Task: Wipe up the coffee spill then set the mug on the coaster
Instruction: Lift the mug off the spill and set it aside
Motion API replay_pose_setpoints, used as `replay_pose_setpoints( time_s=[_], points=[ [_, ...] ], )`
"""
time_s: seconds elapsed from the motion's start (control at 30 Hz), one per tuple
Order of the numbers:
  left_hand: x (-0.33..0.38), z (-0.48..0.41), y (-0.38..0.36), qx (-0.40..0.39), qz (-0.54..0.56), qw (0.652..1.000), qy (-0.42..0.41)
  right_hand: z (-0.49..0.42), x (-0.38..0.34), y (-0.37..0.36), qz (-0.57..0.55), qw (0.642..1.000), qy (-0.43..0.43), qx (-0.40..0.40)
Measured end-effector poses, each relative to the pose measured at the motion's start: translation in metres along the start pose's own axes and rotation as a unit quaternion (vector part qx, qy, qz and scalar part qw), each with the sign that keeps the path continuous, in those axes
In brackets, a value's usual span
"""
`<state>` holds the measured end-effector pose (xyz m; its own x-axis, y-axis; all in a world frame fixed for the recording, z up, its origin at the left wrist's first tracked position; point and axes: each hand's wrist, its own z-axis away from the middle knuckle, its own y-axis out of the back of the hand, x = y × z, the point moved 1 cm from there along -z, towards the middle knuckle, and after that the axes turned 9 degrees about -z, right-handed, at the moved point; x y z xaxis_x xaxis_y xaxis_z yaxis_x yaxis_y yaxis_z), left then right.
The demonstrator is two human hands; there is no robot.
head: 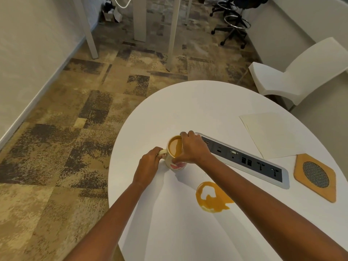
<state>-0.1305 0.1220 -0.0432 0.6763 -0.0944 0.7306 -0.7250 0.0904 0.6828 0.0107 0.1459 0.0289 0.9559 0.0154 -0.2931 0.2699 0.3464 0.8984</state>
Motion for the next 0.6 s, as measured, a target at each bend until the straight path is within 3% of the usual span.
replay_pose_setpoints(
  time_s=[0.13, 0.27, 0.43, 0.6],
  points=[
    [-0.004, 0.0, -0.003, 0.003, -0.01, 1.0, -0.007, -0.003, 0.003, -0.001, -0.002, 1.0, -0.008, -0.023],
    [-0.006, 0.004, -0.005, -0.003, 0.022, 0.999, -0.034, 0.002, 0.019, 0.009, -0.095, 0.994, -0.02, -0.048],
    [0.008, 0.017, -0.003, 0.123, -0.037, 0.981, -0.148, 0.033, 0.065, 0.014, -0.23, 0.971, -0.061, 0.035],
    [0.044, 0.036, -0.025, 0.115, -0.121, 0.926, -0.338, 0.068, 0.126, -0.004, -0.285, 0.94, -0.144, 0.116]
  ],
)
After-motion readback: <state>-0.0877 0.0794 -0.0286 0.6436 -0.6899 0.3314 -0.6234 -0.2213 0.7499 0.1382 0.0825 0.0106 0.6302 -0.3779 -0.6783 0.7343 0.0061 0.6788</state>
